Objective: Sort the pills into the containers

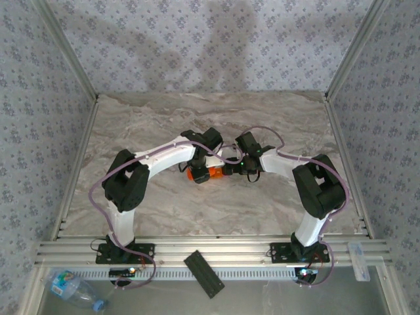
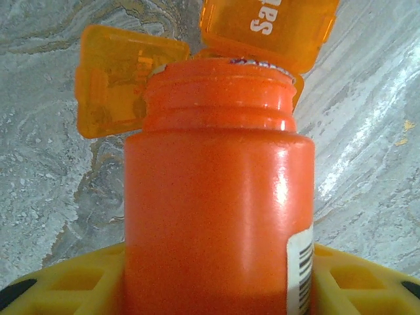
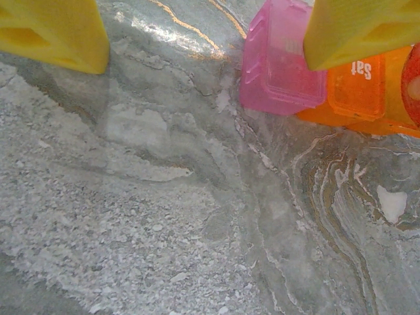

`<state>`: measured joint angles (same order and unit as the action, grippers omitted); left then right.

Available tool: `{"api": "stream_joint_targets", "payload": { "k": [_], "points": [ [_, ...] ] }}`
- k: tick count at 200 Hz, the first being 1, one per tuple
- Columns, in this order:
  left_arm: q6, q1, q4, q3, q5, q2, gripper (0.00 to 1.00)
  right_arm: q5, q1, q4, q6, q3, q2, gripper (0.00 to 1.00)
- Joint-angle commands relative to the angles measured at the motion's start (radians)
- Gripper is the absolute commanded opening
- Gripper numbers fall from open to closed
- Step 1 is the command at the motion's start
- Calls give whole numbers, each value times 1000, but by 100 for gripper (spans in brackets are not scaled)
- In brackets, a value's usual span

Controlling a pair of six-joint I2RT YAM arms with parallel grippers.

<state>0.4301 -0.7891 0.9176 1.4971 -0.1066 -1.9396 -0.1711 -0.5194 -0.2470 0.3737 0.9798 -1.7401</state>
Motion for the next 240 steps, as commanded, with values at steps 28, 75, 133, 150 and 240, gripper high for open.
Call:
{"api": "stream_joint_targets", "payload": {
  "k": [28,75,133,150,240],
  "points": [
    [25,-10,33,38,-25,-5,0,-19,-2,5,14,-6,-44,80],
    [40,-19,43,42,-65,-8,0,-21,-2,4,14,-7,-44,80],
    [53,-29,51,52,-82,-18,0,-22,-2,2,14,-6,-48,79],
    [58,-35,57,61,-98,-27,0,-22,-2,2,14,-4,-49,80],
    [72,-50,66,71,-136,-50,0,-24,-2,4,14,-4,-53,79]
  ]
}}
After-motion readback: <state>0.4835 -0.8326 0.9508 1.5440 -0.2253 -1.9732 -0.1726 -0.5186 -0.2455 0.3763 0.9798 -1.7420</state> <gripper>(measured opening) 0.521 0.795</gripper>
